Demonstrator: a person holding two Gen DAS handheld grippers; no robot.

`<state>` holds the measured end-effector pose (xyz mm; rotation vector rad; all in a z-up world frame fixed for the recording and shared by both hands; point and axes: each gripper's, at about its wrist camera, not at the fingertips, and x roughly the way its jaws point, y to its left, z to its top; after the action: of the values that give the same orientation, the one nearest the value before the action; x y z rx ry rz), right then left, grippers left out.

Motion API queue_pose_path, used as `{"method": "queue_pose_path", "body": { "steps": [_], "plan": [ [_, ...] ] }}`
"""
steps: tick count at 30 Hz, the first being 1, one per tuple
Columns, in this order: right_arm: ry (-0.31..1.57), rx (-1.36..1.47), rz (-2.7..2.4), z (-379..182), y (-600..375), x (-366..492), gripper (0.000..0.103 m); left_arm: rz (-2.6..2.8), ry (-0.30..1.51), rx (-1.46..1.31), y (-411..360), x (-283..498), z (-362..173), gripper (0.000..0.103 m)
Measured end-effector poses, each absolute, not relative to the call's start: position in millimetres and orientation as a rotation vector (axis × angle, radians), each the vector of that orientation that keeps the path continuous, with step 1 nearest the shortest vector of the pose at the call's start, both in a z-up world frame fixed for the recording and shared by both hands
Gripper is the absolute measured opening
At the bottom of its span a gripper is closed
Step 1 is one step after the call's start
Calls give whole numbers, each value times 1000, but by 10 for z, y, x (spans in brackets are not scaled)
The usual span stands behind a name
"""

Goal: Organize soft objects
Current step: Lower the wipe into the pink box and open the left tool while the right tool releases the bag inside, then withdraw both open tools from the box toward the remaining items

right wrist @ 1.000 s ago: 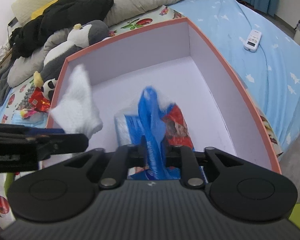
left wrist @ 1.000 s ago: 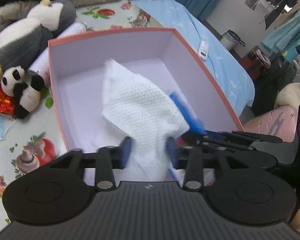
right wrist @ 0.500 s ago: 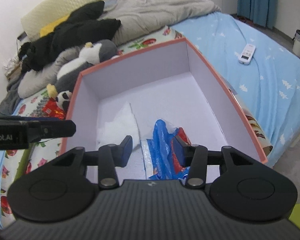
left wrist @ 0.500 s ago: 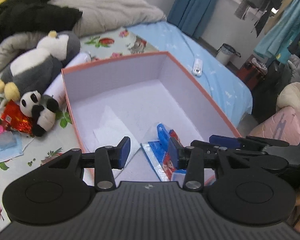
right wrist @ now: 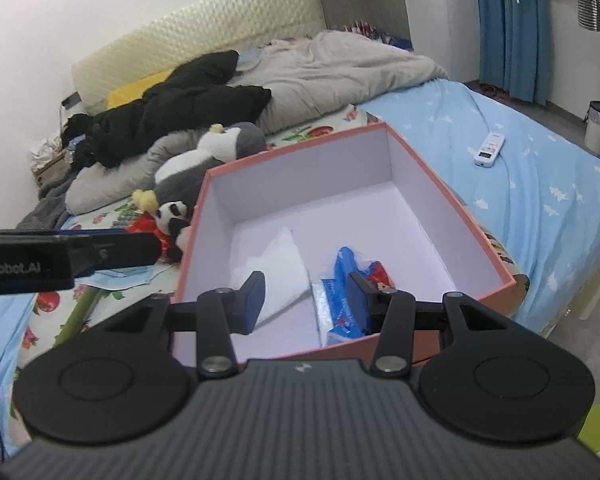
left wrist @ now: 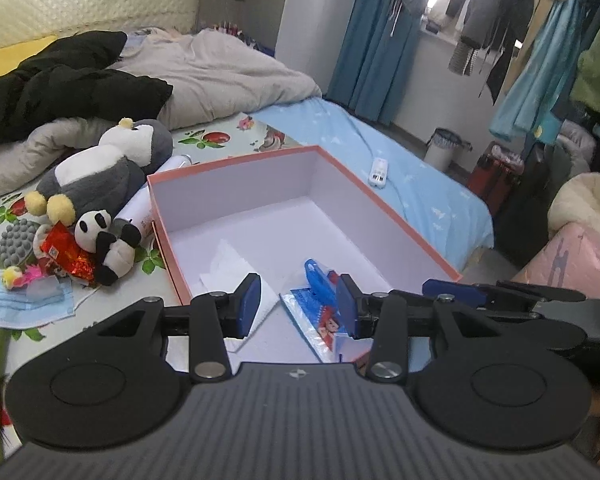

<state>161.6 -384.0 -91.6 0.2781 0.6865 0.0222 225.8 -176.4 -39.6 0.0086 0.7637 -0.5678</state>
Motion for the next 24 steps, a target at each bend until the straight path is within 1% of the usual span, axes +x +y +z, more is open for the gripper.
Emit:
{"method": "queue_pose_path", "body": {
  "steps": [3,12,16,24],
  "plan": [
    [674,295,33,-887,-3790,1483,48,-550,734,20,-1698,2104,-380,48],
    [635,300,43,-836,-3641,1119,48,-540,723,-1,-1516,1744,-389,48],
    [638,330,63,-808,-3622,1067,48,-524,718,-17,-1434,1609,-365,48],
    [616,292,58,-718,-3507,929,48,-488,719,-60,-1241,1420,-351,48]
  ]
}}
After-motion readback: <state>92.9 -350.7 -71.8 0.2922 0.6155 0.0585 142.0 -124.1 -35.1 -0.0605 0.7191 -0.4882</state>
